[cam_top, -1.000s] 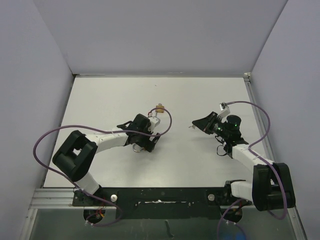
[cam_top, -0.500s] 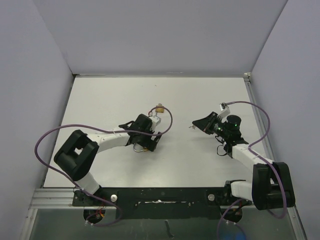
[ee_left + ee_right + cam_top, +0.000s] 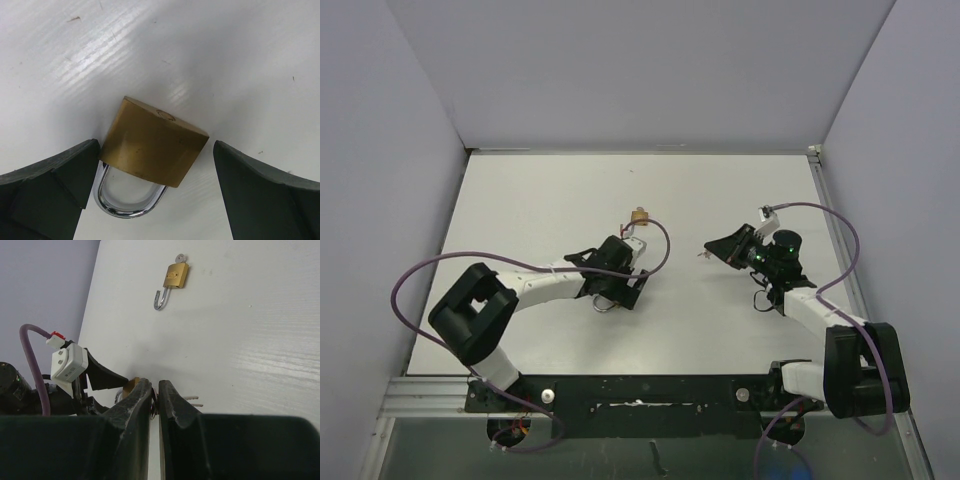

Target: Unlock with the key

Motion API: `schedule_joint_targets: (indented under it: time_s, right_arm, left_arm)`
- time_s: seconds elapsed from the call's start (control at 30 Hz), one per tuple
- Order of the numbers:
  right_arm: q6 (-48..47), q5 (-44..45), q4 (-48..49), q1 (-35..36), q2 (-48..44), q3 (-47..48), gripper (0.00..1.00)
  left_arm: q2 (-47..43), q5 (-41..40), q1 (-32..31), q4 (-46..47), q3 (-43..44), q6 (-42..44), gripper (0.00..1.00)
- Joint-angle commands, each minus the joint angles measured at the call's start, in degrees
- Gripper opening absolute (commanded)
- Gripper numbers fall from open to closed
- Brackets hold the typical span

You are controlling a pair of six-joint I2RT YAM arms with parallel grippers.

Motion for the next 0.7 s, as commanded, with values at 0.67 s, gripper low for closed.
schedule_joint_targets:
  time_s: [0.67]
  right_arm:
    - [-0.4,-1.0,3.4,-0.3,-0.6,0.1,0.0]
  left_arm:
    - [-0.5,-7.3,-3.7,-3.4,0.9,-4.5,0.87]
